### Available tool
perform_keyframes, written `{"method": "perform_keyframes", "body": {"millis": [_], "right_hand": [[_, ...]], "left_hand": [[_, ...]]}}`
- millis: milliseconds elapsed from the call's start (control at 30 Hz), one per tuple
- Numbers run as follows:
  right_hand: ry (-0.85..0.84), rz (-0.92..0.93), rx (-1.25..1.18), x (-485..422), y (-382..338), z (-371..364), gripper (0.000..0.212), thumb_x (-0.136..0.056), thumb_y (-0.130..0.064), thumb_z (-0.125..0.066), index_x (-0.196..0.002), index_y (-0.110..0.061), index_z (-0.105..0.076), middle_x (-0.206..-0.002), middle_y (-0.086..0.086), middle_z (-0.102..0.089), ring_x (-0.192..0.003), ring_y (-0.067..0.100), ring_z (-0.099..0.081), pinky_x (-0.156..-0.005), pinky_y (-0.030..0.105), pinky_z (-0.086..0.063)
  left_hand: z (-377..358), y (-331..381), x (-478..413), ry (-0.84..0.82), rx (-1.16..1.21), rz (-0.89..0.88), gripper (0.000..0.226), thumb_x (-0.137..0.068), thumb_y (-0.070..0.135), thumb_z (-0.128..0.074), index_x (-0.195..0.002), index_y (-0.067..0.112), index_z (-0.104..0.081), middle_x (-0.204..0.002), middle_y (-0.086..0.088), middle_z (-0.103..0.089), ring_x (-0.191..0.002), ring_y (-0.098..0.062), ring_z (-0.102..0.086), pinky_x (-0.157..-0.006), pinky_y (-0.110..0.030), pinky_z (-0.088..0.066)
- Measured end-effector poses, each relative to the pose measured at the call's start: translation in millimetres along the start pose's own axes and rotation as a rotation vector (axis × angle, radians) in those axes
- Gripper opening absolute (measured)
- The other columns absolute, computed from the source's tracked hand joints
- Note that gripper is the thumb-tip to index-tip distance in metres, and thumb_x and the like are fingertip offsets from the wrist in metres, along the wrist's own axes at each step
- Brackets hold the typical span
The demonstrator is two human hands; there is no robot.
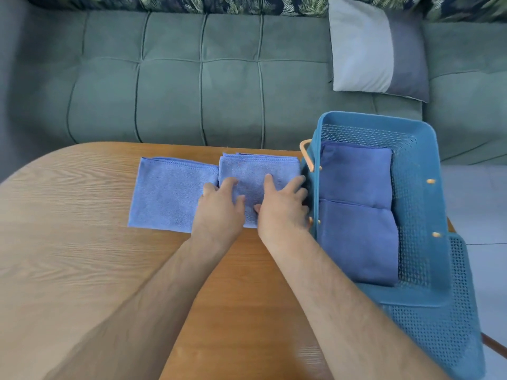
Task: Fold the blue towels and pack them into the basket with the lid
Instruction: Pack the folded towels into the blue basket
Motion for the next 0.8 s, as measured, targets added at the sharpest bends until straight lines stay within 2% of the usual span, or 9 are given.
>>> {"method": "perform_keyframes", "body": {"millis": [100, 167, 233, 333, 467, 533, 633, 733, 800], "right_hand": [[0.029, -0.016, -0.031, 4, 0, 0, 0.064, -0.101, -0.020, -0.053, -0.155, -0.032, -0.021, -0.145, 0.025, -0.023, -0.123, 0.037, -0.041, -0.089, 0.043, -0.045], [0.036, -0.001, -0.069, 7, 0, 2, 0.063, -0.097, -0.014, -0.056, -0.151, -0.028, -0.027, -0.134, 0.019, -0.031, -0.119, 0.035, -0.042, -0.078, 0.039, -0.039], [0.057, 0.034, -0.094, 12, 0, 5, 0.062, -0.091, -0.007, -0.060, -0.145, -0.023, -0.033, -0.130, 0.015, -0.032, -0.117, 0.034, -0.042, -0.073, 0.039, -0.036], [0.086, 0.118, -0.114, 19, -5, 12, 0.067, -0.086, -0.001, -0.061, -0.144, -0.020, -0.033, -0.133, 0.012, -0.031, -0.118, 0.032, -0.043, -0.073, 0.038, -0.036], [0.179, 0.259, -0.174, 29, -11, 26, 0.066, -0.086, -0.001, -0.062, -0.143, -0.020, -0.036, -0.137, 0.009, -0.031, -0.118, 0.030, -0.043, -0.077, 0.037, -0.037], [0.224, 0.328, -0.188, 38, -12, 34, 0.077, -0.084, -0.001, -0.063, -0.151, -0.022, -0.031, -0.147, 0.008, -0.027, -0.122, 0.029, -0.041, -0.087, 0.037, -0.041], [0.300, 0.389, -0.241, 56, -7, 56, 0.085, -0.083, -0.002, -0.062, -0.157, -0.022, -0.027, -0.158, 0.009, -0.020, -0.127, 0.030, -0.039, -0.100, 0.040, -0.040], [0.438, 0.389, -0.300, 72, 13, 89, 0.088, -0.076, 0.001, -0.065, -0.156, -0.020, -0.034, -0.158, 0.013, -0.026, -0.123, 0.034, -0.044, -0.095, 0.043, -0.045], [0.464, 0.356, -0.286, 76, 37, 110, 0.091, -0.077, -0.001, -0.065, -0.158, -0.021, -0.029, -0.160, 0.013, -0.022, -0.123, 0.033, -0.041, -0.095, 0.041, -0.044]], "left_hand": [[5, -9, -4, 0.036, 0.194, 0.014, 0.030, -0.097, 0.028, -0.060, -0.127, 0.028, -0.058, -0.119, -0.005, -0.051, -0.093, -0.018, -0.055, -0.083, -0.031, -0.046], [4, -18, -6, 0.039, 0.317, 0.062, 0.026, -0.091, 0.025, -0.065, -0.117, 0.033, -0.061, -0.115, 0.000, -0.055, -0.096, -0.014, -0.055, -0.085, -0.036, -0.052], [5, -25, -4, 0.047, 0.420, 0.131, 0.024, -0.088, 0.022, -0.067, -0.110, 0.032, -0.063, -0.113, -0.002, -0.056, -0.085, -0.006, -0.056, -0.071, -0.030, -0.050], [6, -31, 1, 0.058, 0.573, 0.236, 0.022, -0.086, 0.015, -0.069, -0.101, 0.031, -0.065, -0.111, -0.005, -0.058, -0.077, -0.016, -0.059, -0.058, -0.028, -0.045], [15, -22, 12, -0.018, 0.798, 0.299, 0.035, -0.078, 0.003, -0.067, -0.097, 0.032, -0.072, -0.105, -0.009, -0.072, -0.080, -0.022, -0.064, -0.075, -0.041, -0.051], [26, -12, 22, -0.043, 0.825, 0.254, 0.043, -0.078, 0.000, -0.065, -0.101, 0.036, -0.073, -0.108, -0.011, -0.072, -0.082, -0.022, -0.063, -0.077, -0.042, -0.048], [49, 15, 38, -0.027, 0.705, 0.115, 0.053, -0.083, 0.001, -0.064, -0.110, 0.046, -0.068, -0.102, -0.005, -0.069, -0.079, -0.016, -0.060, -0.075, -0.040, -0.053], [65, 55, 52, -0.018, 0.595, -0.089, 0.060, -0.086, 0.001, -0.064, -0.123, 0.048, -0.060, -0.115, 0.013, -0.064, -0.092, -0.008, -0.062, -0.083, -0.028, -0.053], [63, 88, 56, -0.014, 0.521, -0.218, 0.060, -0.087, 0.003, -0.066, -0.130, 0.044, -0.056, -0.122, 0.014, -0.058, -0.101, -0.006, -0.058, -0.087, -0.021, -0.048]]}}
Point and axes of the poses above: each hand's wrist, its own x-axis away from the middle knuckle, its own z-axis out of the back of the hand, y = z × x, the point moved 9 cm from there along -x, towards the middle knuckle
